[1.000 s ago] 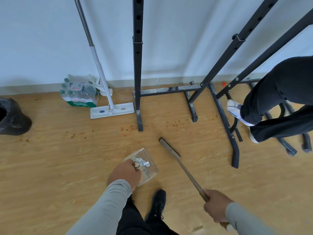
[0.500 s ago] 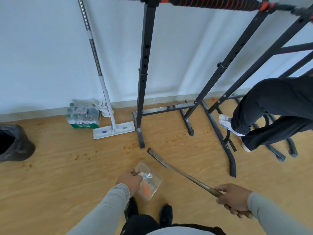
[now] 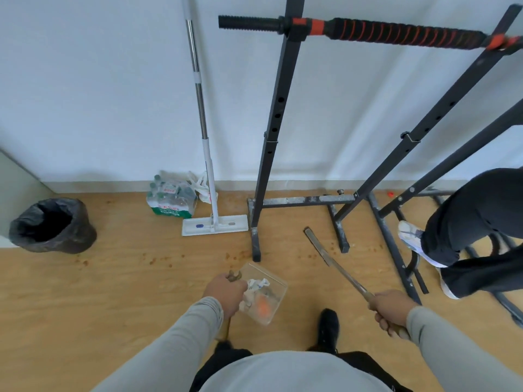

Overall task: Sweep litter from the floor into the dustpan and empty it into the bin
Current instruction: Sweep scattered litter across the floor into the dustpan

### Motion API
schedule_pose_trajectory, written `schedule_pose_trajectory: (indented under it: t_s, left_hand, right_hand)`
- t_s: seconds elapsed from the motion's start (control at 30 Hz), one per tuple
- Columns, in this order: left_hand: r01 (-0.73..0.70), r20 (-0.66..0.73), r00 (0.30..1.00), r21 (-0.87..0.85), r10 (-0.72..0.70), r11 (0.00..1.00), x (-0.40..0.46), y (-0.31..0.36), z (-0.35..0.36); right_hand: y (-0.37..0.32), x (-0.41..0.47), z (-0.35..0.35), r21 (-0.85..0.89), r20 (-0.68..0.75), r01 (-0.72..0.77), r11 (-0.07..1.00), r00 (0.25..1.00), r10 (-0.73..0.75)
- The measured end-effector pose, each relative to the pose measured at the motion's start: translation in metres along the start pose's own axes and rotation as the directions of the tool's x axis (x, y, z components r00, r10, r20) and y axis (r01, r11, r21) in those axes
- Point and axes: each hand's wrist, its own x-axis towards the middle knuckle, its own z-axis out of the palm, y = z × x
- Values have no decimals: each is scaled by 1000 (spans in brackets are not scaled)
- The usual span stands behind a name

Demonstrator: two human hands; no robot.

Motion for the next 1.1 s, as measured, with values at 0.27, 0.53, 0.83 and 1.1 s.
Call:
schedule_pose_trajectory:
  t_s: [0.27,0.53,0.83,1.1]
  left_hand:
    - [41,-123,991,-114,-55,993,-5,32,71]
    - [125,-269,949,-149,-162,981,-1,53,158]
    - [202,-284,934,-86,-218,976,36,43,213]
    - [280,-446,854,-38,-267,959,40,45,242]
  right_hand:
    - [-10,79,-62,-49,21,85,995,996,-84]
    - [-46,201,-145,-114,56,163,980,986,-158]
    - [-93,322,-145,-394,36,198,897,979,-200]
    - [-12,274,-113,-480,192,70,875,981,27]
